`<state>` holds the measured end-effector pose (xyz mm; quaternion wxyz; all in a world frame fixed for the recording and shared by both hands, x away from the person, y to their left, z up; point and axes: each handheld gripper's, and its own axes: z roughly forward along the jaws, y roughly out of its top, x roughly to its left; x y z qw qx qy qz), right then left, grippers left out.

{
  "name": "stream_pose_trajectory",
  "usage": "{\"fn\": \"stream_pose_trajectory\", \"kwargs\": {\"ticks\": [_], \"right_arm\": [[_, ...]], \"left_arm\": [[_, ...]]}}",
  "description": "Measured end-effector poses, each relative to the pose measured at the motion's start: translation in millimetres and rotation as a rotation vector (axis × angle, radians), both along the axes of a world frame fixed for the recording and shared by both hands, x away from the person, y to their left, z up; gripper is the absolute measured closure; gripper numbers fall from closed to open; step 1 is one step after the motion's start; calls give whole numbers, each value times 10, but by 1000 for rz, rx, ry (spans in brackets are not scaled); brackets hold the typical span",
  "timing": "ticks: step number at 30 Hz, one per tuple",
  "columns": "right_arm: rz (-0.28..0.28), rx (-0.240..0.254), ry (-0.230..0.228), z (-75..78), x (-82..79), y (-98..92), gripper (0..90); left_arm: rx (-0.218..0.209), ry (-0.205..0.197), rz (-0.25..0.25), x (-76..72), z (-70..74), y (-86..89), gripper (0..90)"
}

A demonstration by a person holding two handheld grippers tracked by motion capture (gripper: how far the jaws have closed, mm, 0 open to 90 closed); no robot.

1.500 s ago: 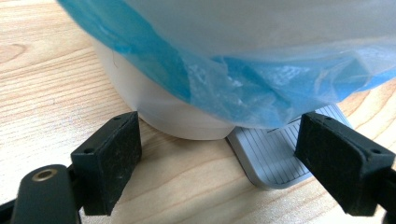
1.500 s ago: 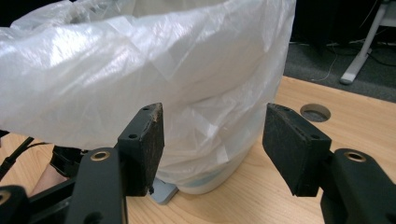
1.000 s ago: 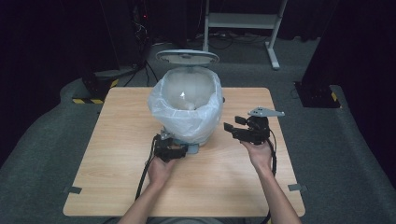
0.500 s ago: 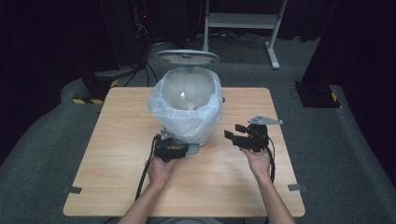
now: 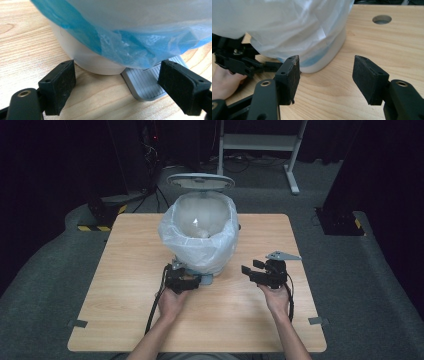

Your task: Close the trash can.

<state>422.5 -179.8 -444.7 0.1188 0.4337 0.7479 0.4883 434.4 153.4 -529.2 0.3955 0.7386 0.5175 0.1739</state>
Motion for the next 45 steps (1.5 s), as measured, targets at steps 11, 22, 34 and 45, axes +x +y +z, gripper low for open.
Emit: {"fn": "stream_pose_trajectory", "kwargs": {"ticks": [11,22,34,45], "right_arm": [[-41,-31,28,-220,11,-34,388],[-79,-67,58,-410,34,-96,388],[-111,-138,73,-569,58,-109,387],[-139,-225,85,-713,73,-98,379]], "left_arm": [[1,4,-5,-2,0,1,151],[1,4,-6,-3,0,3,152],[3,4,-5,-4,0,1,153],[2,4,-6,-5,0,3,154]]}}
